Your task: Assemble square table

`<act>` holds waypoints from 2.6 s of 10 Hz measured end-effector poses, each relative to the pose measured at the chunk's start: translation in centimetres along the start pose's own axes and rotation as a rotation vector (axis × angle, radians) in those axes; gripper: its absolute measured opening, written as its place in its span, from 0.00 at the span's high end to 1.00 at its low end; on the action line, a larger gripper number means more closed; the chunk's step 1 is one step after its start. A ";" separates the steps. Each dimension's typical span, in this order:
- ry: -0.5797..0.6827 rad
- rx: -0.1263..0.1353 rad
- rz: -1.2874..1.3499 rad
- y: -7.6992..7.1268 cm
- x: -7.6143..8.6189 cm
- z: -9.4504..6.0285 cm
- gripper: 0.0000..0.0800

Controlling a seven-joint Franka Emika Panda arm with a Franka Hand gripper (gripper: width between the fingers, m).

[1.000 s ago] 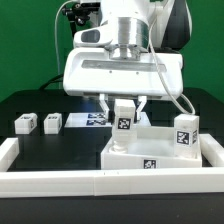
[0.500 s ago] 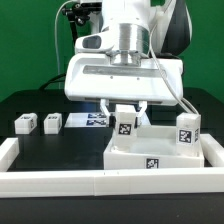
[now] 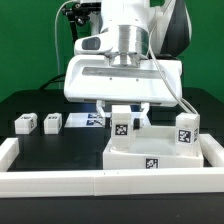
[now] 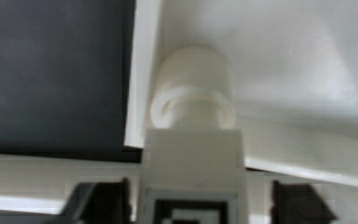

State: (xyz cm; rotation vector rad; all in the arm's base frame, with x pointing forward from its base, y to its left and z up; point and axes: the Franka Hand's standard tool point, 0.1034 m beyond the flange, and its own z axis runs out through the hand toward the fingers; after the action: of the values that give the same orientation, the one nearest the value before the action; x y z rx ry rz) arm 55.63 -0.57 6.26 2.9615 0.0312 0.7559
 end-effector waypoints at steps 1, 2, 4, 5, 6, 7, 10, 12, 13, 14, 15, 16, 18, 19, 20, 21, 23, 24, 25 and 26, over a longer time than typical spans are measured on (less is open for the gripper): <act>0.000 0.000 0.000 0.0 0.0 0.0 0.33; 0.000 0.000 0.000 0.0 0.0 0.0 0.23; 0.000 0.000 0.000 0.0 0.0 0.0 0.20; 0.000 0.000 0.000 0.0 0.0 0.0 0.19; 0.000 0.000 0.000 0.0 0.0 0.0 0.19; 0.000 0.000 0.000 0.0 0.0 0.0 0.19; -0.012 0.004 0.005 0.5 0.7 -0.9 0.19; -0.030 0.010 0.012 1.4 1.7 -2.0 0.19; -0.047 0.017 0.016 1.4 1.9 -2.3 0.19; -0.046 0.015 0.014 1.4 1.8 -2.2 0.19; -0.097 0.030 0.016 1.0 1.2 -2.0 0.19; -0.194 0.061 0.018 0.4 1.0 -2.0 0.19; -0.333 0.100 0.025 0.3 2.1 -1.6 0.19; -0.403 0.117 0.026 0.3 2.8 -1.5 0.19; -0.446 0.123 0.025 0.6 3.1 -1.2 0.19; -0.530 0.131 0.014 0.9 2.8 -1.1 0.19; -0.596 0.125 -0.011 1.2 2.5 -0.8 0.19; -0.609 0.128 -0.011 1.1 2.3 -0.8 0.19; -0.607 0.128 -0.011 1.2 2.3 -0.8 0.19; -0.607 0.128 -0.011 1.2 2.3 -0.8 0.19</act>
Offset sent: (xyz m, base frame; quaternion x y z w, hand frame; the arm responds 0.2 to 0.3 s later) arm 0.0000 0.0000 0.0000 0.0000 0.0000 0.0000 1.0000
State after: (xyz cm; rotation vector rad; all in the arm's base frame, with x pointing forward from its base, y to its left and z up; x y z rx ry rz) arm 57.26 -1.56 8.19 3.1684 0.0571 -0.1741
